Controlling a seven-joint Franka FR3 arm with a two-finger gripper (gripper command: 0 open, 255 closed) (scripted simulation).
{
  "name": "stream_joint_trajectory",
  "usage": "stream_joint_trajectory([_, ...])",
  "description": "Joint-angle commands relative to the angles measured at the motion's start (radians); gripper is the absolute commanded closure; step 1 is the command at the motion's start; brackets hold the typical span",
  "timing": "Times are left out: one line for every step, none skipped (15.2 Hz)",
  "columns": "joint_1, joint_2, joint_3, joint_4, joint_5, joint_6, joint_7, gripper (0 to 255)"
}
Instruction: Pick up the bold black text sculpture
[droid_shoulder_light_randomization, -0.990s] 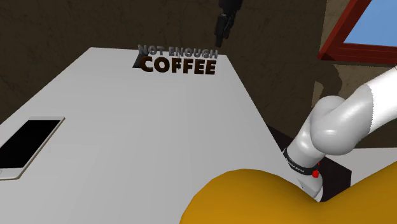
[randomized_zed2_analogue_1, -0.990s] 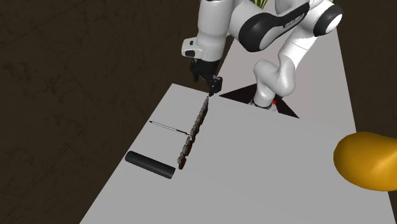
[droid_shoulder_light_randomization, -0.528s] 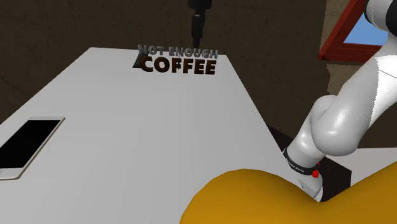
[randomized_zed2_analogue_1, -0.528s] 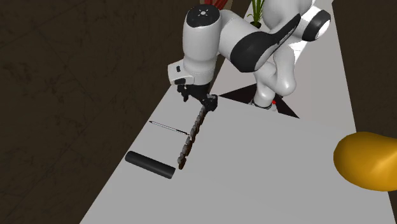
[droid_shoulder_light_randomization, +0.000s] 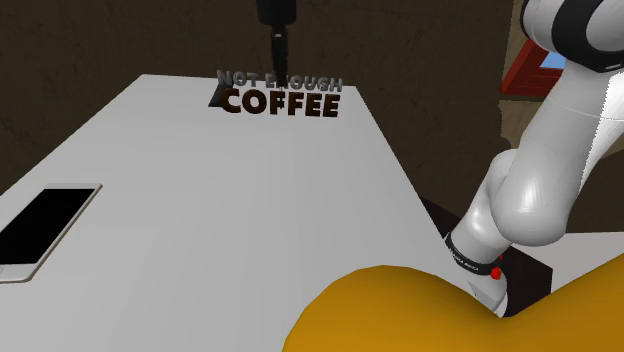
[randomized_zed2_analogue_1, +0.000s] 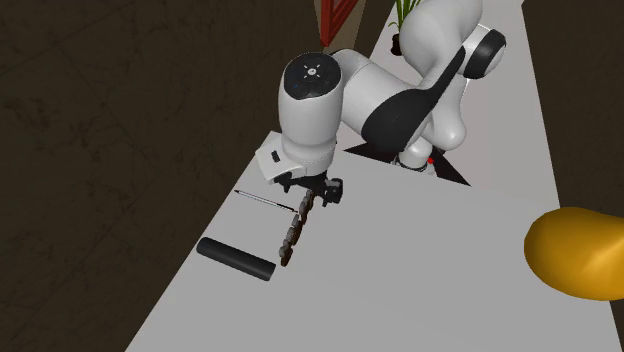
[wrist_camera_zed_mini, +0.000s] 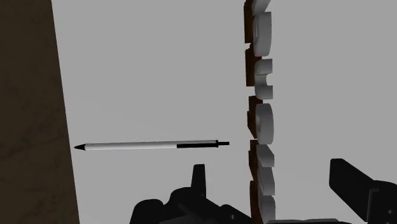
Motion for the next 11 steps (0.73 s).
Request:
stream_joint_trajectory([-0.001,-0.003,0.0,-0.031,0.0,0.027,-0.002,0])
stream_joint_trajectory([-0.001,-0.006,-0.001,-0.048,0.001,0.042,-0.001,0])
stream_joint_trajectory([-0.001,-0.009,-0.001,-0.065,0.001,0.056,0.0,0])
stream_joint_trajectory([-0.002,-0.012,-0.001,-0.091,0.001,0.078,0.002,0])
stream_joint_trajectory([-0.002,-0.013,-0.001,-0.091,0.001,0.078,0.002,0])
stream_joint_trajectory([-0.002,-0.013,-0.001,-0.091,0.001,0.078,0.002,0])
stream_joint_trajectory([-0.002,-0.01,-0.001,-0.088,0.001,0.078,0.002,255])
stream_joint_trajectory([-0.002,-0.01,-0.001,-0.088,0.001,0.077,0.002,255])
stream_joint_trajectory([-0.002,-0.01,-0.001,-0.088,0.001,0.077,0.002,255])
stream_joint_trajectory([-0.002,-0.01,-0.001,-0.088,0.001,0.077,0.002,255])
stream_joint_trajectory([-0.002,-0.01,-0.001,-0.088,0.001,0.077,0.002,255])
